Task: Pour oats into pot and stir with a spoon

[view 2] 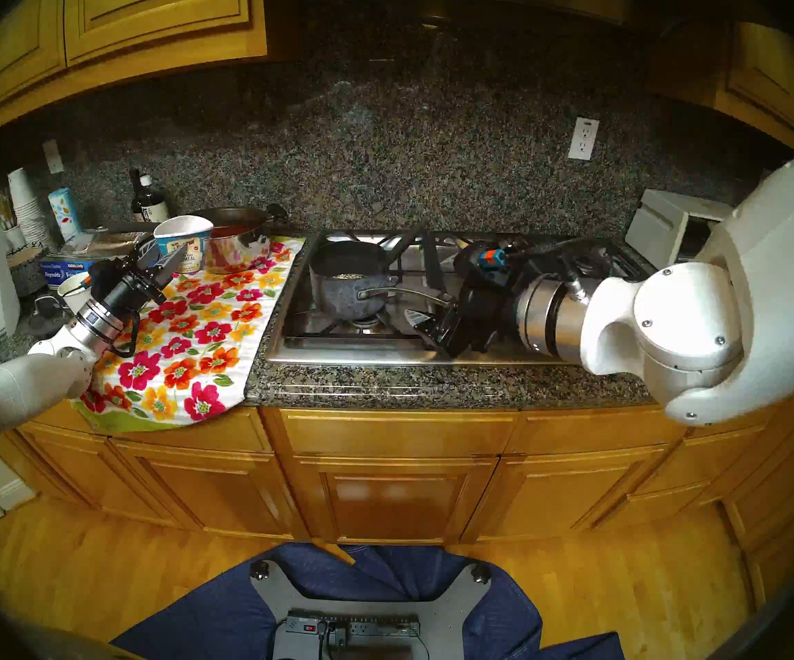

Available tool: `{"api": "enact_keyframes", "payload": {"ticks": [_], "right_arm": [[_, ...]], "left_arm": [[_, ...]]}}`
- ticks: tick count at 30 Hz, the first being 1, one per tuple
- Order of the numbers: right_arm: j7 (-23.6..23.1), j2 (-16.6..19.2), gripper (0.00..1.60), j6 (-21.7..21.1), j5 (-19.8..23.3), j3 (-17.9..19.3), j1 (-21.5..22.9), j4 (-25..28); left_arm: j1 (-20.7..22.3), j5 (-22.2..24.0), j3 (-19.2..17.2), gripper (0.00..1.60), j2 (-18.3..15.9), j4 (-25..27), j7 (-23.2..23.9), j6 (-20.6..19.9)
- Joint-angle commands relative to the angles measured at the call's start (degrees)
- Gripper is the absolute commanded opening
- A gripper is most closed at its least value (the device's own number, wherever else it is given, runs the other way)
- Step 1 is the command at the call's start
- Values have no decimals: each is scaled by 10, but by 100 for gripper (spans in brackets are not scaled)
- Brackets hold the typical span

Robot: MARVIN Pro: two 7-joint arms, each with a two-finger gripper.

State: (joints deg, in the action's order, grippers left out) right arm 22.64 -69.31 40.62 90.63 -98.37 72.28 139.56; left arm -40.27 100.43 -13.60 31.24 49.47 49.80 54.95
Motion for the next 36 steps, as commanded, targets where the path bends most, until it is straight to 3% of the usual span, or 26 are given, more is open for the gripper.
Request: {"api": "enact_keyframes", "payload": {"ticks": [1,9,24,36], "right_arm": [[2,0,160,2,0,2,11,-5],[2,0,160,2,0,2,11,-5],[2,0,160,2,0,2,11,-5],[2,0,160,2,0,2,11,-5]], "left_arm": [[-17,28,-48,55,8,-5,42,1],[-50,28,-80,56,5,0,65,1],[-130,4,-121,59,-58,91,56,1],[-188,-14,-152,60,-90,124,59,1]]}}
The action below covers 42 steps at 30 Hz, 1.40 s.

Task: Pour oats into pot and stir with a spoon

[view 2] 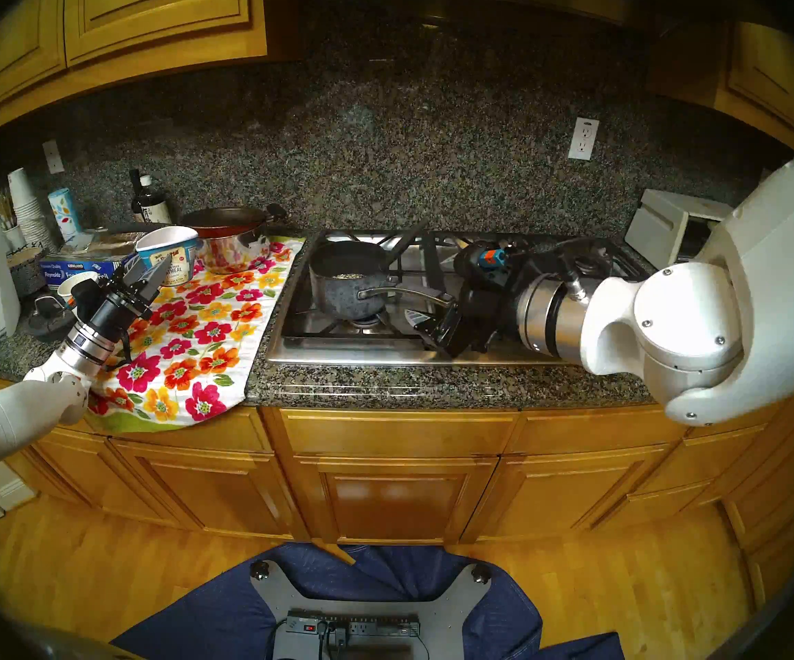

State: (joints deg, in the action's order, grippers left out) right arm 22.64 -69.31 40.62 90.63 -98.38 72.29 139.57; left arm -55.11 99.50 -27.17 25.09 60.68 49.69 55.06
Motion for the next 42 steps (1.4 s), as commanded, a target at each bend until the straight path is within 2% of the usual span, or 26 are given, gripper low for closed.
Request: {"api": "enact_keyframes", "payload": {"ticks": [1,10,17,19,20,23,27,34,35,36,38,39,40,41,42], "right_arm": [[2,0,160,2,0,2,11,-5],[2,0,160,2,0,2,11,-5],[2,0,160,2,0,2,11,-5],[2,0,160,2,0,2,11,-5],[2,0,160,2,0,2,11,-5],[2,0,160,2,0,2,11,-5],[3,0,160,2,0,2,11,-5],[2,0,160,2,0,2,11,-5],[2,0,160,2,0,2,11,-5],[2,0,160,2,0,2,11,-5],[2,0,160,2,0,2,11,-5],[2,0,160,2,0,2,11,-5],[2,0,160,2,0,2,11,-5],[2,0,160,2,0,2,11,-5],[2,0,160,2,0,2,11,-5]], "left_arm": [[-40,-5,-16,60,-28,12,60,-1],[-81,-19,-31,61,-28,8,57,-1],[-112,-27,-42,63,-14,-18,58,-1],[-115,-28,-43,64,-12,-21,53,-1],[-118,-25,-47,65,-8,-29,68,-1],[-124,-29,-53,64,0,-39,59,-1],[-131,-27,-69,71,12,-51,62,-1],[-149,-35,-85,70,23,-67,60,-1],[-153,-38,-85,72,23,-68,51,-1],[-157,-36,-89,73,25,-75,75,-1],[-163,-43,-87,77,23,-73,55,-1],[-166,-44,-89,78,23,-75,61,-1],[-168,-46,-91,83,22,-75,61,-1],[-170,-48,-93,119,21,-74,58,-1],[-172,-49,-95,147,21,-74,61,-1]]}}
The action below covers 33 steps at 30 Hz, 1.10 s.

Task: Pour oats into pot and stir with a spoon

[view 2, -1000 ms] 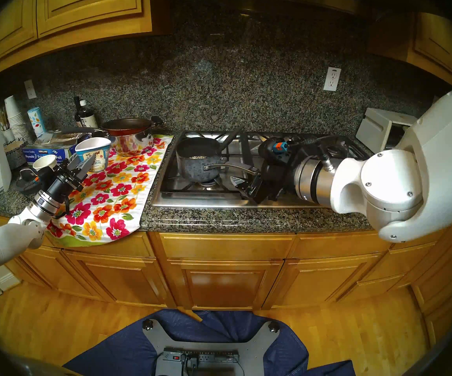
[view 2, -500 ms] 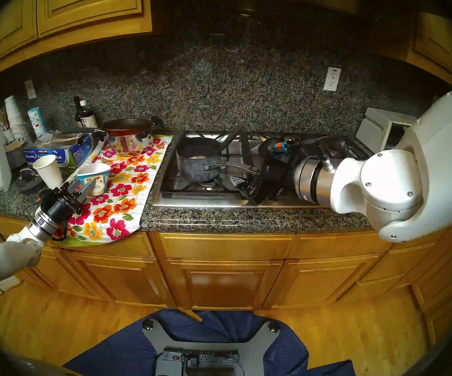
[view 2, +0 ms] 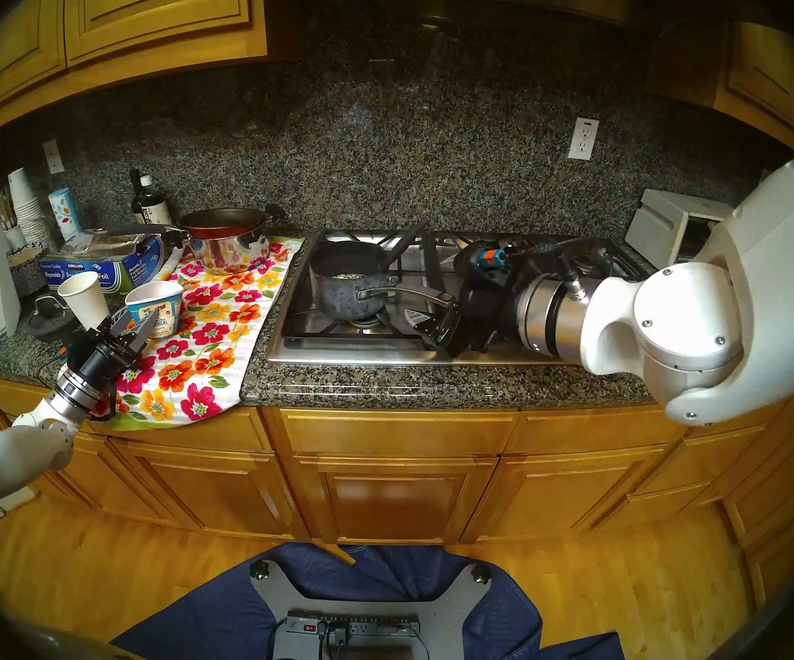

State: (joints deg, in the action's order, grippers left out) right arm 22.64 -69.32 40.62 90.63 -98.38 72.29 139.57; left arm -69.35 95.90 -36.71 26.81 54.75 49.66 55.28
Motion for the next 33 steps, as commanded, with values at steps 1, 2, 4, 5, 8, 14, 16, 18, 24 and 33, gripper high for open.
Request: {"api": "enact_keyframes", "payload": {"ticks": [1,2,4,5,8,14,16,18,24,33], "right_arm": [[2,0,160,2,0,2,11,-5],[2,0,160,2,0,2,11,-5],[2,0,160,2,0,2,11,-5],[2,0,160,2,0,2,11,-5],[2,0,160,2,0,2,11,-5],[2,0,160,2,0,2,11,-5],[2,0,160,2,0,2,11,-5],[2,0,160,2,0,2,10,-5],[2,0,160,2,0,2,10,-5],[2,0,160,2,0,2,11,-5]], "left_arm": [[-30,-17,-2,160,2,-13,59,-3],[-30,-21,-5,160,1,-12,60,-3],[-31,-24,-11,160,-3,-7,58,-3],[-31,-26,-15,160,-5,-5,63,-3],[-32,-32,-24,160,-12,4,60,-3],[-38,-47,-45,160,-33,35,58,-3],[-41,-48,-55,160,-43,48,63,-3],[-45,-52,-62,160,-52,59,61,-3],[-62,-63,-82,160,-73,80,60,-3],[-89,-73,-105,160,-82,68,65,-3]]}}
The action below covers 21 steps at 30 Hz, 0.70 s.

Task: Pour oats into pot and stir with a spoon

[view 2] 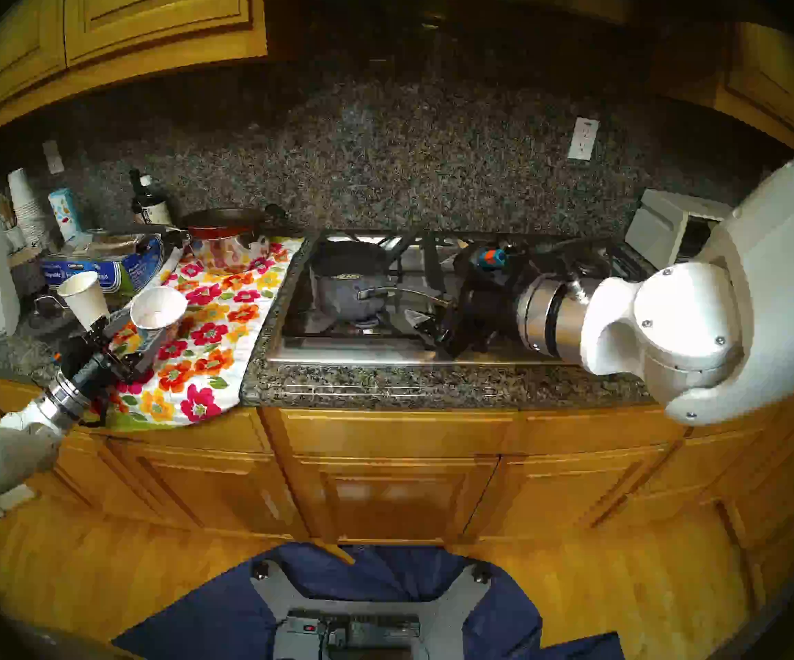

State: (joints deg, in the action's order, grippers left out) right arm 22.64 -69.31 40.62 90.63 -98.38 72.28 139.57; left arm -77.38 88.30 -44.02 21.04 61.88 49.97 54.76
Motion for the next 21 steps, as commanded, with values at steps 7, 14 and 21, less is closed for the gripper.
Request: {"api": "enact_keyframes", "payload": {"ticks": [7,14,21], "right_arm": [[2,0,160,2,0,2,11,-5],[2,0,160,2,0,2,11,-5],[2,0,160,2,0,2,11,-5]], "left_arm": [[-21,1,-48,160,-21,-20,65,2],[-29,2,-68,160,-19,-31,65,2],[-40,7,-91,160,-25,-28,60,2]]}}
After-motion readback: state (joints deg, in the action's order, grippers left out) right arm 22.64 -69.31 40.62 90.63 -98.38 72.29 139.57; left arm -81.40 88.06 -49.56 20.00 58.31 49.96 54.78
